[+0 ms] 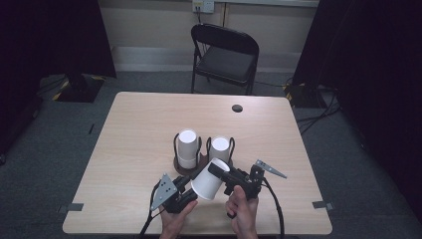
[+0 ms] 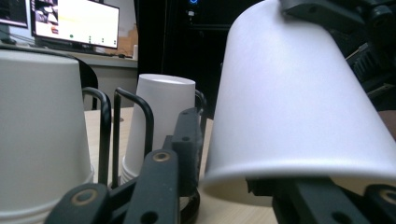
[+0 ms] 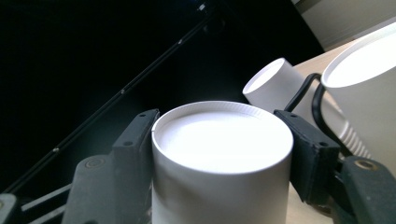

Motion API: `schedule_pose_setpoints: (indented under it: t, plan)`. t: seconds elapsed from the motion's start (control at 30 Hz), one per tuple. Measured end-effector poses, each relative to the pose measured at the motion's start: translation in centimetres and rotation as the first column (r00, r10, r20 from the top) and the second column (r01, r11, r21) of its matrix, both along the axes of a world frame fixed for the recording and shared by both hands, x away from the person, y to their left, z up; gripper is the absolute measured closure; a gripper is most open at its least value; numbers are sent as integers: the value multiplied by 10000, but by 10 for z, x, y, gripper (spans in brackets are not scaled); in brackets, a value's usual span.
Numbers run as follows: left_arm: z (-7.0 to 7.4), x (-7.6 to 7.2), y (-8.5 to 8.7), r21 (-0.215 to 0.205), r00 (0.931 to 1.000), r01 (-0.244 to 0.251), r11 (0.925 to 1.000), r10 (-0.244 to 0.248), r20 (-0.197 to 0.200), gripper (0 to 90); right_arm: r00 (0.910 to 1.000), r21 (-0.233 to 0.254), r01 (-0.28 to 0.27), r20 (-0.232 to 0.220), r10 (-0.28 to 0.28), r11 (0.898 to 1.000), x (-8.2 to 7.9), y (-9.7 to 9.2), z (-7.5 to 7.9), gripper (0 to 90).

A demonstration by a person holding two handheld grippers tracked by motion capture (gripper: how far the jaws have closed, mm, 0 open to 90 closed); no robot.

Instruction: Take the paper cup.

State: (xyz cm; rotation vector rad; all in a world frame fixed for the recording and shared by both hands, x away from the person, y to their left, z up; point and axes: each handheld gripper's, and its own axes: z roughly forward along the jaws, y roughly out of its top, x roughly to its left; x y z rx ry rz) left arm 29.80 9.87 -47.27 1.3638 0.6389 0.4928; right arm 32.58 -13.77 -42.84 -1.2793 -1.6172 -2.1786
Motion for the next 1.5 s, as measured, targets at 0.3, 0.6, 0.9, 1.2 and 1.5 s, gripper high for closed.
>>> schedule_pose_setpoints:
  t: [0.3, 0.6, 0.9, 1.2, 1.5]
  plan:
    - [0, -1, 3, -25, 9997, -124, 9999, 125, 206, 784, 9996, 178, -235, -123, 238, 9996, 2, 1, -2, 333]
    - [0, -3, 5, 450, 9995, 296, 9985, -303, 135, 864, 9988, -931, 477, 185, -462, 9945, 2, -1, -1, 286]
    - [1, 2, 12, 1060, 9996, 273, 9940, -271, -25, 868, 9939, -1539, 965, 674, -870, 9834, 0, -6, 0, 279]
    - [5, 5, 19, 1485, 9988, 320, 9884, -263, -404, 869, 9891, -1983, 1139, 1143, -925, 9735, -4, -7, 0, 260]
    - [12, 9, 25, 2056, 9955, 369, 9779, -180, -935, 871, 9796, -2546, 1490, 1695, -1075, 9555, -10, -10, 1, 234]
